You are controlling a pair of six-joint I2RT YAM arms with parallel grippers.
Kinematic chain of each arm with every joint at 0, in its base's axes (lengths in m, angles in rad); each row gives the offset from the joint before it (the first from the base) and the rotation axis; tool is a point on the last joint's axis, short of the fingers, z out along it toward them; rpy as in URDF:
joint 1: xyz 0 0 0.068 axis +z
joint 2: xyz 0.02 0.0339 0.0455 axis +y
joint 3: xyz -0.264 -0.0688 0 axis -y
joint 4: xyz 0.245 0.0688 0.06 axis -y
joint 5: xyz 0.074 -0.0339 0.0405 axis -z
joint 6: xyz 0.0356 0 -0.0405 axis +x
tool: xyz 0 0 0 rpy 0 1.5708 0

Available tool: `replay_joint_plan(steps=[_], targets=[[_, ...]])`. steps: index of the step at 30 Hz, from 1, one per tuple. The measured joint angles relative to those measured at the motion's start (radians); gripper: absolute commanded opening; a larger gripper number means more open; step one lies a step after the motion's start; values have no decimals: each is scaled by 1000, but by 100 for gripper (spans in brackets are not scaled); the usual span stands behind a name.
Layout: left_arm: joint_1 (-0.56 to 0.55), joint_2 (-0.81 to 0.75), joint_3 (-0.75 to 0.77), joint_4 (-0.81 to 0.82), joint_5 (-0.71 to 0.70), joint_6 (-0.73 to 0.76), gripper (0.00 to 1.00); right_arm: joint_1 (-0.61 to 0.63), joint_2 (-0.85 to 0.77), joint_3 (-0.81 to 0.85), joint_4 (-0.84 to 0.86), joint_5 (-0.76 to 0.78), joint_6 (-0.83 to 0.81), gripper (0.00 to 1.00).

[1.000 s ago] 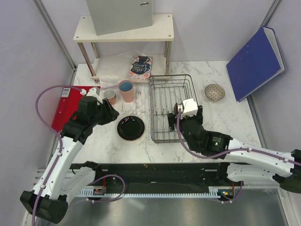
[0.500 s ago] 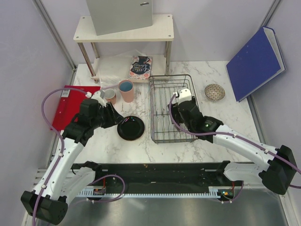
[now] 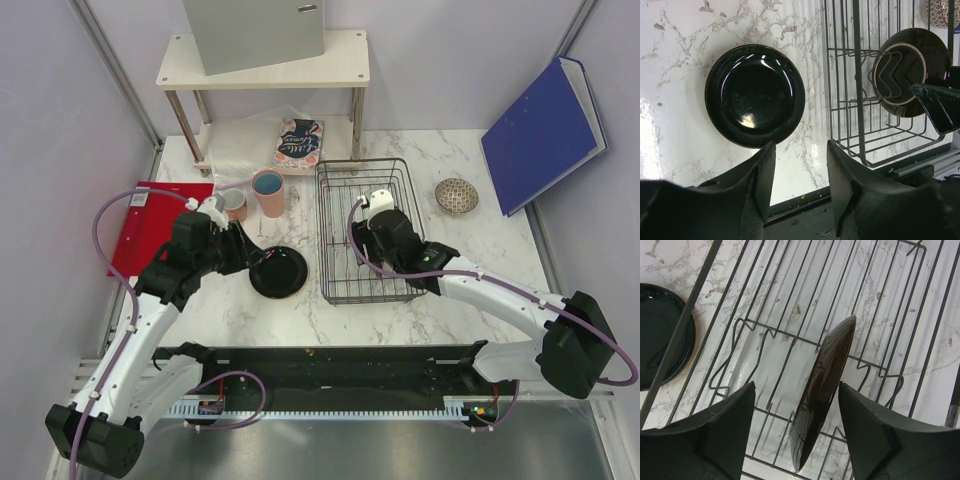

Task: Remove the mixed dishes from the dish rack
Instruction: Pick up the plate from the dish rack.

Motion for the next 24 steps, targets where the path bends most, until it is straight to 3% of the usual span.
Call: replay_joint_plan(steps=[1,4,9,14,24], targets=[[0,2,-2,1,0,0,52,-6,5,-2,4,-8,2,60],[0,5,-9,8,1,0,52,-23,7,-19,22,-26,4,43],[0,9,-16,14,15,0,52,-46,7,-32,33,-37,10,31],[0,14,-16,19,23,0,52,-52,3,-38,48,-60,66,0],[0,26,-25,29,26,0,51,-56,-52,-42,45,-89,70,0]])
